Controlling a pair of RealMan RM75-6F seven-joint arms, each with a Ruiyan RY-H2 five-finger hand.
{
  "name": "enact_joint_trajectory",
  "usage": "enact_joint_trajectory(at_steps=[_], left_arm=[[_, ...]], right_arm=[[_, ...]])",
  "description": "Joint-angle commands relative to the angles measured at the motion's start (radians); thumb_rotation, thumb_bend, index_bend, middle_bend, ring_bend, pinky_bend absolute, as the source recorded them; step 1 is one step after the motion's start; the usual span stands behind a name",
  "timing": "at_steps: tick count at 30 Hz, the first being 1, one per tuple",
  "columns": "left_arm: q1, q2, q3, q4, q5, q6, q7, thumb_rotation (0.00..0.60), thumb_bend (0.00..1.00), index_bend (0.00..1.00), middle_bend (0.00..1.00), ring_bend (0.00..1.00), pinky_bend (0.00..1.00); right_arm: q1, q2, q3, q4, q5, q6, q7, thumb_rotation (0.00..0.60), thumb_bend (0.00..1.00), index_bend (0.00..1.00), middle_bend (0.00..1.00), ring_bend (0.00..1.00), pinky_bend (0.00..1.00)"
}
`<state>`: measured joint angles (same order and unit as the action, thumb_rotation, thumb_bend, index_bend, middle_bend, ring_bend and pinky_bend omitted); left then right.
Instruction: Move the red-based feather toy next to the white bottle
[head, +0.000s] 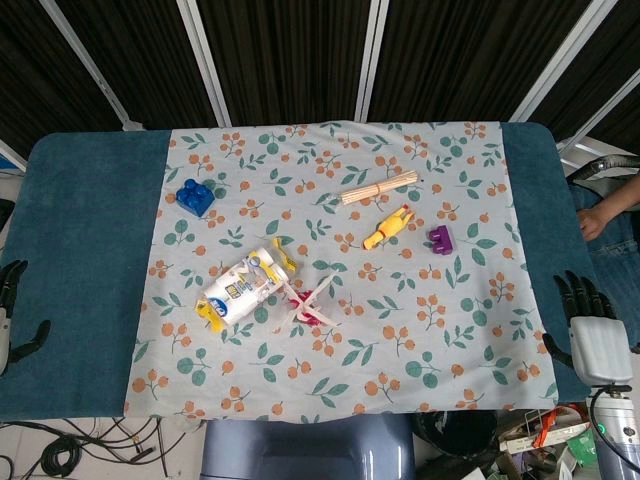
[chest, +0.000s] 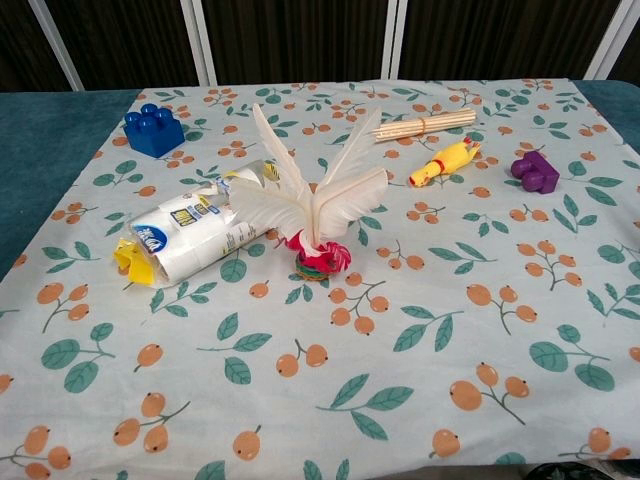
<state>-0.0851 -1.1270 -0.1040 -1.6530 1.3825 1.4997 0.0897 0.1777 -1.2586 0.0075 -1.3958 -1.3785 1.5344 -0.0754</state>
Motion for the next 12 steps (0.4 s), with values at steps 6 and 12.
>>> enact_joint_trajectory(at_steps=[6, 12], left_arm=[[0.001, -0.001, -0.001, 0.001, -0.002, 0.001, 0.003, 0.600, 0.32, 0.04, 0.06, 0.01, 0.05], [0.000, -0.001, -0.002, 0.001, -0.003, 0.001, 0.003, 0.600, 0.32, 0.04, 0.06, 0.01, 0.05]], right_arm=[[-0.010, 0.012, 0.002, -0.018, -0.074, 0.020, 0.048, 0.600, 0.18, 0.00, 0.02, 0.04, 0.15], [-0.005, 0.026, 0.011, -0.045, -0.106, 0.022, 0.028, 0.600, 0.18, 0.00, 0.02, 0.04, 0.15]])
